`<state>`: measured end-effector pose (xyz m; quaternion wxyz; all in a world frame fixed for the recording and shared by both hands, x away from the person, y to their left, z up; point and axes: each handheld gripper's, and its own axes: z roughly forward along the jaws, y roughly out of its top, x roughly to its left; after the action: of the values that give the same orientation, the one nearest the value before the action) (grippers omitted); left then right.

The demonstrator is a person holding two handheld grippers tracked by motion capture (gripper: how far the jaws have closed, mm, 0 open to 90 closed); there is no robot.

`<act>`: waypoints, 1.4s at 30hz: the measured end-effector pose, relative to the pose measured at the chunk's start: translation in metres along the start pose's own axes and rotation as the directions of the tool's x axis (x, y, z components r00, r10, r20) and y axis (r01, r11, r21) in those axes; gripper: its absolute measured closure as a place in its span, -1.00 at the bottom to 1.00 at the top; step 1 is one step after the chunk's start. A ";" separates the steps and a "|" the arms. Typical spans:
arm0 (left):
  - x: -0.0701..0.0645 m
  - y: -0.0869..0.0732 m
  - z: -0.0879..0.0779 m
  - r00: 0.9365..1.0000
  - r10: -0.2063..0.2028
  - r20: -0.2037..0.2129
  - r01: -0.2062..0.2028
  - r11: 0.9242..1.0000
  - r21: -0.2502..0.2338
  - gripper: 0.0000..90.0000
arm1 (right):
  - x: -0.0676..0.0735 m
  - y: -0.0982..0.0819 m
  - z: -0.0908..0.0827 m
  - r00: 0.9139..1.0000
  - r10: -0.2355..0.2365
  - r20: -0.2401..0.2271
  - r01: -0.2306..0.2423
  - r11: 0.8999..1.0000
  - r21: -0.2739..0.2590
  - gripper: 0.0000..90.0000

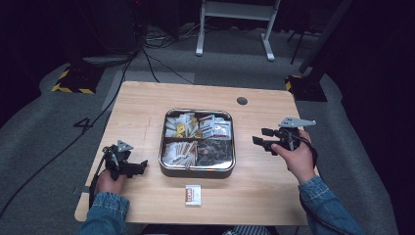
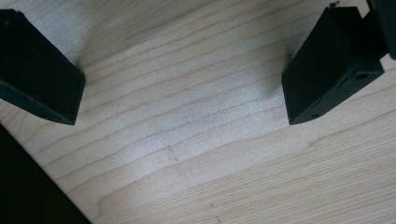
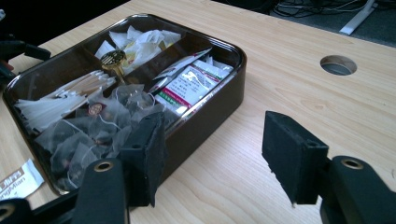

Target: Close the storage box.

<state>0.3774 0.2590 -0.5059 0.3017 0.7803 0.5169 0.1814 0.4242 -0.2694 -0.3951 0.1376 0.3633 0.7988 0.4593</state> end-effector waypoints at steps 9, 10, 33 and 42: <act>0.000 0.000 0.000 1.000 0.001 0.000 -0.001 1.000 -0.001 -1.00 | -0.004 -0.021 -0.015 1.000 0.000 0.013 0.001 1.000 -0.017 -0.12; 0.000 0.000 0.000 1.000 0.000 0.000 0.000 1.000 0.000 -1.00 | -0.006 -0.025 -0.016 1.000 0.005 0.014 -0.005 1.000 -0.020 -0.12; 0.000 0.000 0.001 1.000 0.004 -0.001 -0.004 1.000 -0.004 -1.00 | -0.030 -0.093 0.002 0.998 0.030 0.051 -0.035 0.993 0.112 -0.15; 0.001 0.001 0.001 1.000 0.005 0.000 -0.005 1.000 -0.005 -1.00 | -0.031 -0.109 0.010 0.998 0.006 0.057 -0.014 0.992 0.124 -0.17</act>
<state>0.3786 0.2591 -0.5062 0.3030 0.7810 0.5144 0.1834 0.4020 -0.3188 -0.4948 0.1350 0.3881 0.8199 0.3986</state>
